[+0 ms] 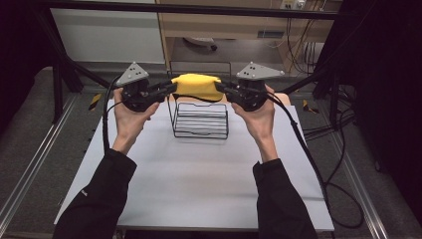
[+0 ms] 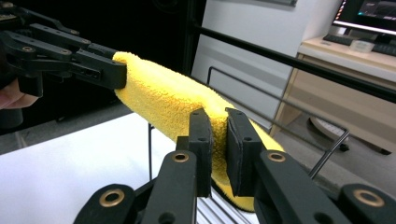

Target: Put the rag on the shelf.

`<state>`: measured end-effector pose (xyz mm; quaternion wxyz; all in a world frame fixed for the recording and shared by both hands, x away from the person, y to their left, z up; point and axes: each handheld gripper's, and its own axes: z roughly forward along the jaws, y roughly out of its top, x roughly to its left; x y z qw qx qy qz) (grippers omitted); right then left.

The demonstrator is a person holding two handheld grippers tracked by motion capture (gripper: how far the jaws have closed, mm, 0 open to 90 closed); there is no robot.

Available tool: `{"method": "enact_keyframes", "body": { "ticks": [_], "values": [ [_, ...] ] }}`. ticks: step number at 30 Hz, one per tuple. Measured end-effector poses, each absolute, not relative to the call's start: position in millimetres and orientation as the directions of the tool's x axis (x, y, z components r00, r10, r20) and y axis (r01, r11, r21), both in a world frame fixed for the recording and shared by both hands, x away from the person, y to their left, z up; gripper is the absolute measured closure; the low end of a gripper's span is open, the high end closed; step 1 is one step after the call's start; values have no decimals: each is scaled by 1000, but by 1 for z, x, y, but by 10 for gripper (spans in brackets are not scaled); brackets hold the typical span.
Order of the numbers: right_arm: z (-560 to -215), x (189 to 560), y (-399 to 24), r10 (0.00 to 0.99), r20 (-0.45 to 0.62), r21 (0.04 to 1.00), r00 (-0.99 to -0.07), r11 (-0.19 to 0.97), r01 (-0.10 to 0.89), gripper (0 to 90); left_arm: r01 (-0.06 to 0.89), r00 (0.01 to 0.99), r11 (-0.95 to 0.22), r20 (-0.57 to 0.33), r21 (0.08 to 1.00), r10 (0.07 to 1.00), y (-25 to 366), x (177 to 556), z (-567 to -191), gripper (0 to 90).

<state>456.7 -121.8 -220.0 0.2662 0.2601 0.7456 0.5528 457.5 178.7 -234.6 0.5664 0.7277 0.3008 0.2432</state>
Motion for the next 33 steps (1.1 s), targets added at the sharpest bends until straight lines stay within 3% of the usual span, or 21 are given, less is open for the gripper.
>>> {"method": "enact_keyframes", "body": {
  "ticks": [8, 13, 17, 28, 33],
  "values": [
    [-229, 457, -123, 669, -101, 962, -736, 255, 100, 820, 189, 707, -231, 30, 954, 706, 180, 453, -232, 721],
    [-229, 457, -124, 666, -103, 962, -739, 256, 97, 820, 200, 710, -237, 26, 951, 703, 187, 450, -215, 638],
    [-230, 456, -123, 663, -112, 960, -740, 266, 93, 820, 190, 700, -219, 25, 957, 714, 190, 450, -200, 634],
    [-238, 454, -124, 646, -126, 953, -753, 290, 90, 807, 271, 713, -259, -13, 927, 701, 174, 477, -203, 868],
    [-241, 453, -125, 639, -130, 948, -758, 304, 94, 797, 305, 734, -304, -19, 902, 679, 169, 478, -218, 894]
  ]
}}
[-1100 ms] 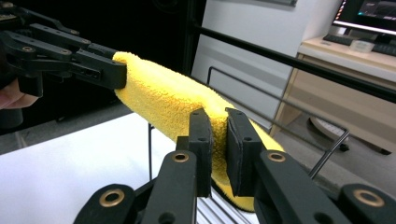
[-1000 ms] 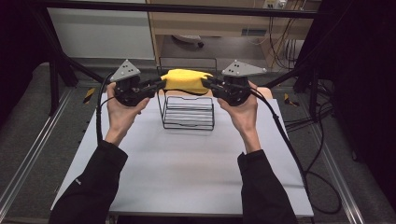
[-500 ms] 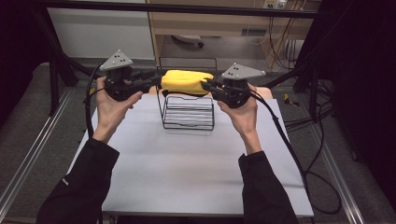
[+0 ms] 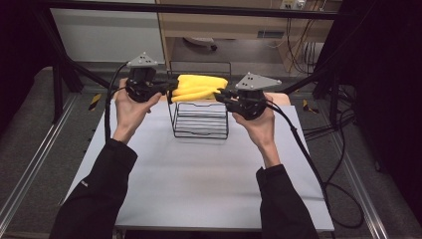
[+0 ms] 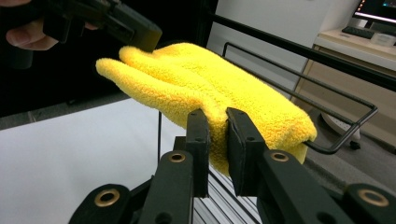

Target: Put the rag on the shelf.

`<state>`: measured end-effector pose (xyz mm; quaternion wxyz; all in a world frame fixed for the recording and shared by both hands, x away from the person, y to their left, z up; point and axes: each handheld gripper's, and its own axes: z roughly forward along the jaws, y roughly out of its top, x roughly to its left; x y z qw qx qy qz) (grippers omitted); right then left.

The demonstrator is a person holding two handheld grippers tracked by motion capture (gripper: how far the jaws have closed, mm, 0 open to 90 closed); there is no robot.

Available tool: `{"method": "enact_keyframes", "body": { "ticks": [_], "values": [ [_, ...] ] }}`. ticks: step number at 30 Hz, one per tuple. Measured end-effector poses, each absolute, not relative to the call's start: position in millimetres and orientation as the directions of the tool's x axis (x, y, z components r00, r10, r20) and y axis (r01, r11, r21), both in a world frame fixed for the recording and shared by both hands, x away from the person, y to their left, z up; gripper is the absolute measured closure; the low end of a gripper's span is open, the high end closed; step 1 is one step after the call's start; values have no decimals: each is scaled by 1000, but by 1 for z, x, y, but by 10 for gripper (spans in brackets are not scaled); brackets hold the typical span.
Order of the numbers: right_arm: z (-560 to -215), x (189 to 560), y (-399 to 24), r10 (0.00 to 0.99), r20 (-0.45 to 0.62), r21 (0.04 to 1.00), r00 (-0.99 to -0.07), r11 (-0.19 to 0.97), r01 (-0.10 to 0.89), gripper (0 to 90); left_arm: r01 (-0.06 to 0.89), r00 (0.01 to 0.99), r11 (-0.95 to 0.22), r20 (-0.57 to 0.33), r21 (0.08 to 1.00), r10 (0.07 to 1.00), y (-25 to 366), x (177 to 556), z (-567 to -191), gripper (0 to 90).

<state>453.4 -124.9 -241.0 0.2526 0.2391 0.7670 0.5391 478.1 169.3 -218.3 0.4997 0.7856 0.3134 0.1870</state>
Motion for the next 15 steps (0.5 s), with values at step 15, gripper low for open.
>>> {"method": "enact_keyframes", "body": {
  "ticks": [15],
  "values": [
    [-246, 451, -124, 619, -97, 937, -779, 321, 138, 632, 306, 728, -382, 45, 872, 684, 160, 477, -236, 897]
  ]
}}
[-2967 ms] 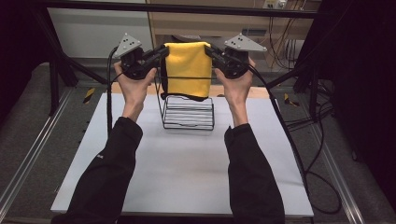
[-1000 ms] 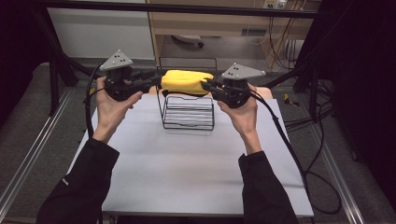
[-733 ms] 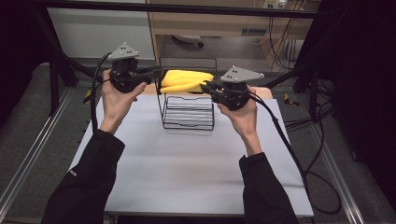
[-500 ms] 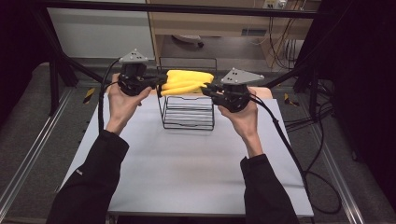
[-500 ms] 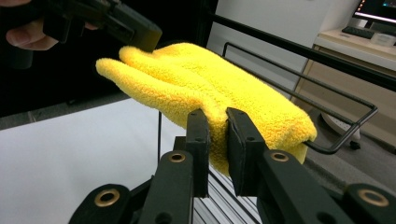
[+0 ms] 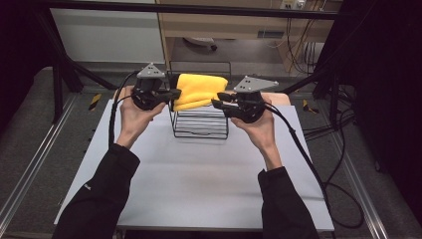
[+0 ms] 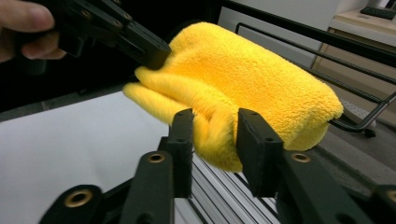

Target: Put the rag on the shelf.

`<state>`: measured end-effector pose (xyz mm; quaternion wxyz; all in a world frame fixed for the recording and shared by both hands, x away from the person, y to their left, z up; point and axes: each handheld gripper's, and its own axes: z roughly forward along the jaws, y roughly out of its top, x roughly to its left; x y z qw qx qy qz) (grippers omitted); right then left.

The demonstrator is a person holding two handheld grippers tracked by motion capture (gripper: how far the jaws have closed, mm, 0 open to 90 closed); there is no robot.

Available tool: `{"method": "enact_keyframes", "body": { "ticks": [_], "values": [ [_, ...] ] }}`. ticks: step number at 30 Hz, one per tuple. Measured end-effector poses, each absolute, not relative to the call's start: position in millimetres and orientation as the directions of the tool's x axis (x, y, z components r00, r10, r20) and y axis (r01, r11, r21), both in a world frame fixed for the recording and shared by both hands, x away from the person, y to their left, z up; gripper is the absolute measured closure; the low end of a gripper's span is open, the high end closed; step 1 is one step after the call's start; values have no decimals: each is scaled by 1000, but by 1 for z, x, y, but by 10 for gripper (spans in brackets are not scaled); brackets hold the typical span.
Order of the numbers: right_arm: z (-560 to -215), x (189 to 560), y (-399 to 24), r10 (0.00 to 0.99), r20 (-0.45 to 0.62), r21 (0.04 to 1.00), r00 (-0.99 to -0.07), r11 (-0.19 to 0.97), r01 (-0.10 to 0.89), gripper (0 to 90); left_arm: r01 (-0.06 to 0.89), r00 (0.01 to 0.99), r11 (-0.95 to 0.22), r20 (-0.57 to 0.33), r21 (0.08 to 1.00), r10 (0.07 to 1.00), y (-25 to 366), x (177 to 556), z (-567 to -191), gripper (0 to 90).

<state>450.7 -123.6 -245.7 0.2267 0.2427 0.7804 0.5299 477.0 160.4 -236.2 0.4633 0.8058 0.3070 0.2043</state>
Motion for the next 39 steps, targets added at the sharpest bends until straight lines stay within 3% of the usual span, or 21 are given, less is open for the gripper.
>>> {"method": "enact_keyframes", "body": {
  "ticks": [4, 9, 12, 20, 31, 34, 39],
  "values": [
    [-241, 448, -127, 626, -74, 951, -776, 278, 133, 592, 307, 728, -393, 52, 867, 684, 158, 478, -240, 897],
    [-247, 453, -125, 643, -30, 933, -765, 292, 209, 804, 303, 725, -399, 63, 865, 686, 157, 479, -247, 896],
    [-258, 459, -122, 655, -3, 917, -756, 303, 259, 883, 299, 723, -399, 67, 867, 687, 157, 479, -251, 896],
    [-280, 474, -125, 714, 20, 919, -700, 263, 295, 899, 315, 711, -385, 52, 868, 701, 158, 485, -261, 896],
    [-279, 470, -127, 711, -1, 936, -703, 248, 249, 785, 306, 714, -369, 44, 878, 698, 158, 482, -262, 853],
    [-272, 462, -132, 707, 9, 947, -707, 221, 233, 707, 300, 721, -368, 43, 880, 692, 161, 476, -260, 791],
    [-261, 449, -144, 713, 15, 950, -701, 208, 231, 535, 303, 723, -375, 45, 876, 690, 168, 463, -257, 613]
  ]
}}
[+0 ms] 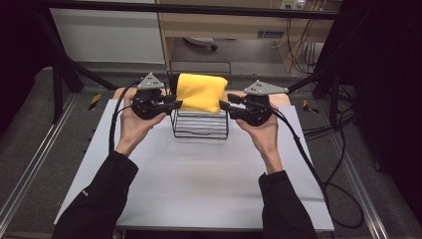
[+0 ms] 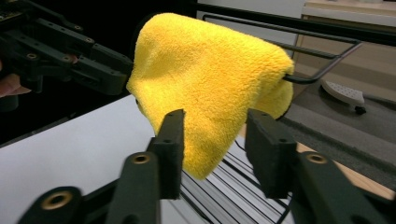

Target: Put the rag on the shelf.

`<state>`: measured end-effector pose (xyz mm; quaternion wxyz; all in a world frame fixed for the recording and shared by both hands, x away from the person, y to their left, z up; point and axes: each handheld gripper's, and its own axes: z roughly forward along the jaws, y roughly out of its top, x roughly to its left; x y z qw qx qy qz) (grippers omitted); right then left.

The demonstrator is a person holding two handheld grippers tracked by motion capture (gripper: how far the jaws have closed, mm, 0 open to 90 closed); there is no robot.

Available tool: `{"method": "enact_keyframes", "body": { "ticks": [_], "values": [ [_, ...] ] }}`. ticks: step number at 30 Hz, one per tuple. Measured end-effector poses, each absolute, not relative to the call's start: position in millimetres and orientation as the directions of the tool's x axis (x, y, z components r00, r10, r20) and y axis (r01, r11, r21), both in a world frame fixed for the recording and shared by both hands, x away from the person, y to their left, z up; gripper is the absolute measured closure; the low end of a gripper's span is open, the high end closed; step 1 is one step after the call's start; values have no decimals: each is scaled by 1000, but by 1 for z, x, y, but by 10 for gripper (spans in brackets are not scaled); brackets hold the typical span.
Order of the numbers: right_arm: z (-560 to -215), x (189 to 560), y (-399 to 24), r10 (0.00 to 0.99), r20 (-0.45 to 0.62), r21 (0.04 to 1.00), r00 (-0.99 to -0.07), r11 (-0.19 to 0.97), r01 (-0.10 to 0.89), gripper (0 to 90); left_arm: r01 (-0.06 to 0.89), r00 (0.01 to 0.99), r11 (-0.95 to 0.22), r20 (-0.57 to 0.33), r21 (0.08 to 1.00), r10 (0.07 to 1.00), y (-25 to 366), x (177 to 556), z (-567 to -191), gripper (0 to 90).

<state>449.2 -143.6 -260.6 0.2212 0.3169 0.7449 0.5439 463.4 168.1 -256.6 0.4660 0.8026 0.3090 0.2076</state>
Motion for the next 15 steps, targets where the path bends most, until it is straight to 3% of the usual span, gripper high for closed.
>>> {"method": "enact_keyframes", "body": {
  "ticks": [4, 15],
  "values": [
    [-257, 441, -154, 729, 20, 950, -684, 199, 240, 376, 311, 727, -374, 35, 873, 686, 177, 454, -260, 493],
    [-275, 427, -178, 736, 20, 929, -677, 237, 285, 114, 350, 729, -403, 24, 846, 684, 204, 434, -297, 211]
  ]
}}
